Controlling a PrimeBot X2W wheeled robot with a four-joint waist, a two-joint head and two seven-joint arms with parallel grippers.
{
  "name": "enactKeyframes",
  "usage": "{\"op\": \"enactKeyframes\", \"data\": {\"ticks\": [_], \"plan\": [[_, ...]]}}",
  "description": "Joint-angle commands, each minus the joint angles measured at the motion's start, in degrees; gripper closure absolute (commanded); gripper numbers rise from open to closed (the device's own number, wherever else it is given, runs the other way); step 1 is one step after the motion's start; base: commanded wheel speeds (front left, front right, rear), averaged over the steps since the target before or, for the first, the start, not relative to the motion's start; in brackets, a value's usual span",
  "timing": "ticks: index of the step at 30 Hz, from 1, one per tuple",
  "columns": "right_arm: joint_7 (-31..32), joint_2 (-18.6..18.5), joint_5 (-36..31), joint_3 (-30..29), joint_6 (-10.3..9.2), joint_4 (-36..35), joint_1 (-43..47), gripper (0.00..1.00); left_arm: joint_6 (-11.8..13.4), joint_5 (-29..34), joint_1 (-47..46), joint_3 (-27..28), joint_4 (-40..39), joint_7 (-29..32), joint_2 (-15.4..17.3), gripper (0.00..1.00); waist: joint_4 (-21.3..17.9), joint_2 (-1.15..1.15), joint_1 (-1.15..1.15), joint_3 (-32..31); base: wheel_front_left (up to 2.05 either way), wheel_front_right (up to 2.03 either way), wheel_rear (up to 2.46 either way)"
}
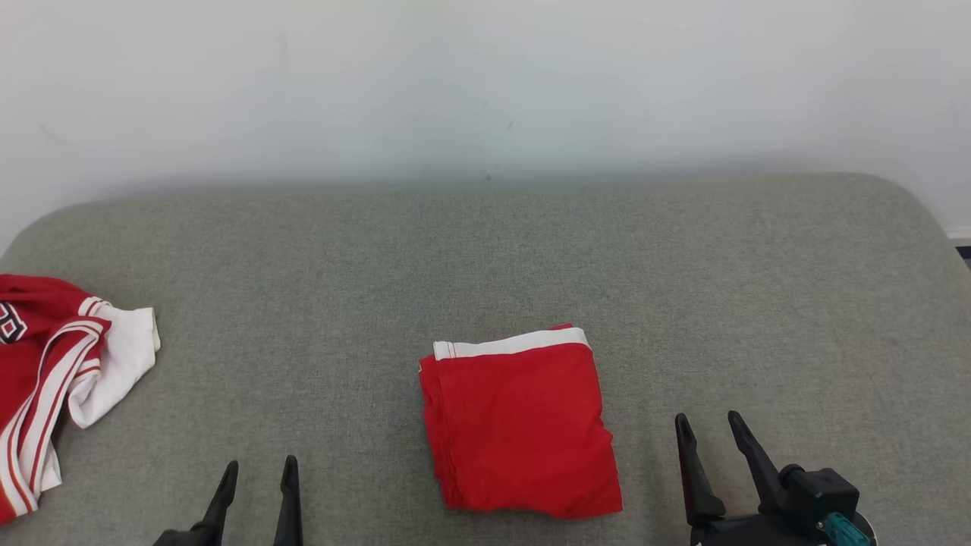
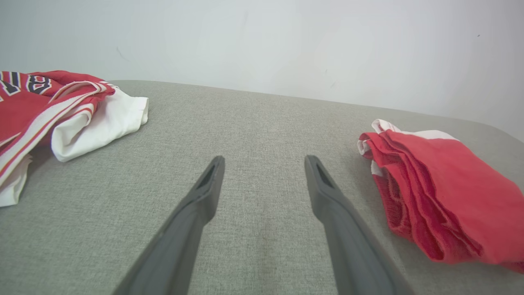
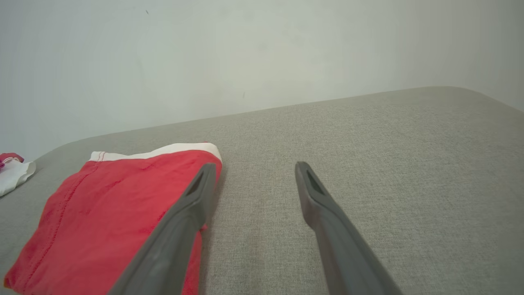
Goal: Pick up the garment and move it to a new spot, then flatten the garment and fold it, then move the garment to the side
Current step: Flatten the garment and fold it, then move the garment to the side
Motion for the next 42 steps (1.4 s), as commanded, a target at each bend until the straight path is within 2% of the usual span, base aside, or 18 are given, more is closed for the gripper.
{"op": "enactKeyframes", "data": {"ticks": [1, 20, 27, 35, 42], "plan": [[-0.01, 0.17, -0.6, -0.57, -0.12, 0.2, 0.85, 0.0, 0.13, 0.69, 1.37, 0.48, -0.46, -0.17, -0.17, 0.0, -0.22, 0.0, 0.0, -0.47, 0.0, 0.0, 0.0], [-0.01, 0.25, 1.32, -0.37, -0.12, 0.93, 1.84, 0.0, 0.13, 0.82, 2.79, 0.64, -1.27, -0.17, -0.33, 0.0, 0.47, 0.0, 0.0, -1.12, 0.0, 0.0, 0.0], [-0.01, 0.26, 2.29, 1.68, -0.12, 2.37, 0.05, 0.0, 0.13, 0.31, 2.26, -0.52, -1.21, -0.17, -0.34, 0.0, 1.82, 0.0, 0.0, -0.19, 0.0, 0.0, 0.0], [0.0, 0.23, 6.66, 7.08, -0.12, 9.72, -7.1, 0.0, 0.13, 0.23, 0.83, -3.16, -1.28, -0.17, -0.34, 0.0, 5.79, 0.0, 0.0, 2.31, 0.0, 0.0, 0.0], [-0.01, 0.22, 7.43, 6.14, -0.12, 22.25, -14.85, 0.0, 0.13, 0.25, -0.89, -5.58, -1.4, -0.17, -0.35, 0.0, 9.63, 0.0, 0.0, 5.0, 0.0, 0.0, 0.0]]}}
